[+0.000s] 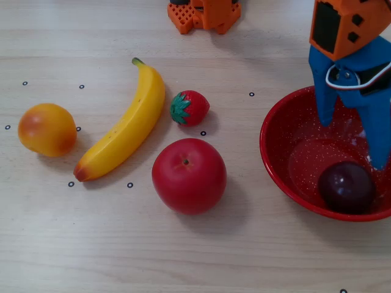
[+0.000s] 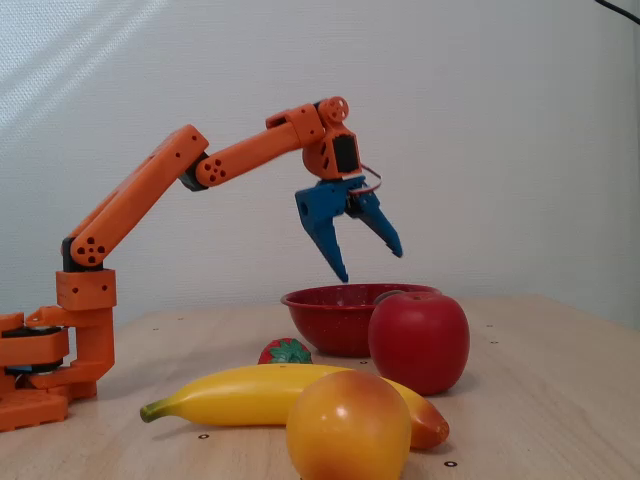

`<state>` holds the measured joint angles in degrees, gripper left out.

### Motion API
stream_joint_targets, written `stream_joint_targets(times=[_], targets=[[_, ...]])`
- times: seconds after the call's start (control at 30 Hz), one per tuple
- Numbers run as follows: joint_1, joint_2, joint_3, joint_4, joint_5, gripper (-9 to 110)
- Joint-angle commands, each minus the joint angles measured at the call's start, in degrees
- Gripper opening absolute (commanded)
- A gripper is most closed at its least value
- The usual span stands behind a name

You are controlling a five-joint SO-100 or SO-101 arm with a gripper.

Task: Put the plum in the red bowl.

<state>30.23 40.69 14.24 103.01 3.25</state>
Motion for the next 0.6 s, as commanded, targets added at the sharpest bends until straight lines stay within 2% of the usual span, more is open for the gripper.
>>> stream_joint_targets(times=[0.0,0.2,0.37,0.57], targets=[[-1.5,15.6,-1.2,6.2,-2.3,34],[-5.1,25.9,4.0,6.1,-3.1,11],[-9.0,33.9,10.5,6.1,-3.0,3],[-12.7,43.5,20.0,5.9,-0.3,0]])
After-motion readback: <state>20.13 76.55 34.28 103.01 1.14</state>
